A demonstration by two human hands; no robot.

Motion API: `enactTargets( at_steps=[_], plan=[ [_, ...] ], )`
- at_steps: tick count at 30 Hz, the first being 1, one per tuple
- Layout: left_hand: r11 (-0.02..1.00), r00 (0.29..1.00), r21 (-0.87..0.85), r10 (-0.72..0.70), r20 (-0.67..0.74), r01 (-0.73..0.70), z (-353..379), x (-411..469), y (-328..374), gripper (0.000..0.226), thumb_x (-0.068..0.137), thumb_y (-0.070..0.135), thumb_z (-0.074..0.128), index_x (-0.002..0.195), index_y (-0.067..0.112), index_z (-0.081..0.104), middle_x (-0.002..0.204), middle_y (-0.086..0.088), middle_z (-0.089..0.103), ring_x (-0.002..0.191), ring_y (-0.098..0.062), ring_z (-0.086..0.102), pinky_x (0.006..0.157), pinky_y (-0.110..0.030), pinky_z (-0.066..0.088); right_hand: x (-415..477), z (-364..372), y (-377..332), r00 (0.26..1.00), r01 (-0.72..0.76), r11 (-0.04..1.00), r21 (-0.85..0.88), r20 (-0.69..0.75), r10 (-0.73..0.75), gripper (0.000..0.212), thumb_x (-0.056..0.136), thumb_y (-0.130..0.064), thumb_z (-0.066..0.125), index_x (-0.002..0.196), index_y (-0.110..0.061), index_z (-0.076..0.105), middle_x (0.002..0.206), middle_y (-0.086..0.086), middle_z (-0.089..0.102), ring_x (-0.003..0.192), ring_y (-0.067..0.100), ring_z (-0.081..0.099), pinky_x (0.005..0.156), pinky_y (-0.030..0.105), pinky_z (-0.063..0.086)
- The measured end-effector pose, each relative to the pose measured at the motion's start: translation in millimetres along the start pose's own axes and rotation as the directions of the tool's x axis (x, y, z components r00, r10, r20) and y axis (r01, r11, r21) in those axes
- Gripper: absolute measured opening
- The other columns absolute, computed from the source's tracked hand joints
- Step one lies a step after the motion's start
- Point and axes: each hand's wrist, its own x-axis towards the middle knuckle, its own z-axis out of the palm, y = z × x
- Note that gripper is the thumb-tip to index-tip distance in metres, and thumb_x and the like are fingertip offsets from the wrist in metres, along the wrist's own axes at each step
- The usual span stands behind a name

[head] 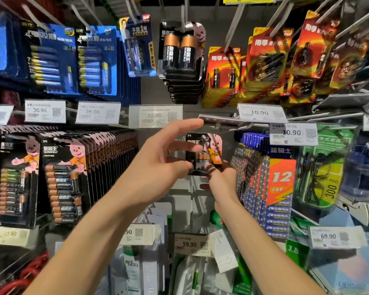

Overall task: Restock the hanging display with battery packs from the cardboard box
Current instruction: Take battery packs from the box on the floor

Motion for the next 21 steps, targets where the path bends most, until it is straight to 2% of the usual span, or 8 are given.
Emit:
enactTargets(
  at_steps=[4, 7, 9, 11, 13, 15, 18, 21],
  plan=[
    [1.000, 1.000, 0.004, -0.006, 0.018, 0.005, 3, -1, 1, 0.081, 0.079, -0.028, 0.044, 0.132, 0.031, 0.061, 0.139, 0.016, 0.058, 0.116, -0.008, 0.066, 0.086, -0.037, 0.059, 3, 1, -5, 1.000, -0.026, 0.999, 0.026, -0.006, 0.026, 0.027, 0.100, -0.011, 0.059, 0.086, -0.033, 0.051, 0.090, 0.001, 0.063, 0.083, 0.024, 0.063, 0.058, 0.030, 0.055],
    [0.999, 1.000, -0.016, -0.029, -0.001, 0.029, 4, -3, 0, 0.078, 0.082, -0.026, 0.047, 0.129, 0.034, 0.063, 0.133, 0.017, 0.061, 0.116, -0.006, 0.066, 0.090, -0.046, 0.059, 4, -1, -5, 0.999, -0.046, 0.999, -0.019, -0.005, 0.046, 0.024, 0.098, -0.011, 0.062, 0.089, -0.031, 0.055, 0.093, 0.002, 0.066, 0.086, 0.023, 0.065, 0.077, 0.039, 0.057],
    [0.998, 0.999, -0.027, -0.052, -0.009, 0.051, 3, -5, -3, 0.075, 0.084, -0.023, 0.049, 0.127, 0.037, 0.065, 0.128, 0.018, 0.063, 0.116, -0.007, 0.065, 0.091, -0.055, 0.058, -1, -6, -5, 0.999, -0.036, 0.991, -0.126, -0.006, 0.036, 0.013, 0.096, -0.013, 0.064, 0.102, -0.024, 0.060, 0.100, 0.004, 0.068, 0.092, 0.021, 0.065, 0.088, 0.043, 0.054],
    [0.997, 0.997, -0.016, -0.074, -0.010, 0.073, 3, -9, -8, 0.072, 0.086, -0.018, 0.052, 0.127, 0.039, 0.065, 0.121, 0.016, 0.067, 0.116, -0.008, 0.065, 0.093, -0.057, 0.056, -11, -13, -3, 1.000, -0.006, 0.959, -0.282, 0.014, 0.011, 0.023, 0.094, -0.018, 0.065, 0.116, -0.022, 0.057, 0.114, 0.005, 0.066, 0.104, 0.022, 0.062, 0.095, 0.043, 0.052],
    [0.995, 0.995, 0.006, -0.103, -0.005, 0.103, 2, -13, -15, 0.066, 0.088, -0.009, 0.059, 0.128, 0.044, 0.063, 0.115, 0.010, 0.070, 0.113, -0.009, 0.065, 0.098, -0.053, 0.054, -25, -21, -3, 0.997, 0.075, 0.860, -0.505, 0.024, -0.073, 0.025, 0.093, -0.027, 0.065, 0.112, -0.017, 0.052, 0.133, 0.009, 0.053, 0.124, 0.027, 0.051, 0.106, 0.047, 0.045],
    [0.991, 0.991, 0.021, -0.132, 0.012, 0.132, 2, -19, -22, 0.060, 0.091, 0.001, 0.066, 0.130, 0.046, 0.061, 0.115, 0.006, 0.071, 0.113, -0.007, 0.065, 0.101, -0.047, 0.054, -40, -31, -3, 0.972, 0.226, 0.762, -0.607, 0.087, -0.219, 0.026, 0.094, -0.030, 0.064, 0.104, -0.018, 0.043, 0.129, 0.000, 0.040, 0.131, 0.022, 0.036, 0.110, 0.043, 0.038],
    [0.986, 0.991, 0.101, -0.136, 0.015, 0.134, 0, -32, -37, 0.055, 0.092, 0.016, 0.071, 0.134, 0.048, 0.056, 0.119, 0.013, 0.067, 0.115, 0.000, 0.062, 0.102, -0.043, 0.054, -67, -44, -6, 0.906, 0.421, 0.666, -0.616, 0.244, -0.347, 0.039, 0.095, -0.028, 0.064, 0.129, -0.026, 0.044, 0.126, -0.013, 0.035, 0.124, 0.002, 0.029, 0.106, 0.023, 0.028],
    [0.911, 0.996, 0.406, -0.082, 0.029, 0.063, -4, -48, -56, 0.070, 0.088, 0.038, 0.074, 0.148, 0.044, 0.040, 0.144, 0.024, 0.052, 0.131, 0.003, 0.048, 0.112, -0.035, 0.043, -87, -59, -4, 0.848, 0.524, 0.530, -0.667, 0.351, -0.397, 0.049, 0.095, -0.030, 0.063, 0.141, -0.026, 0.049, 0.144, -0.013, 0.039, 0.142, 0.005, 0.021, 0.115, 0.024, 0.021]
  ],
)
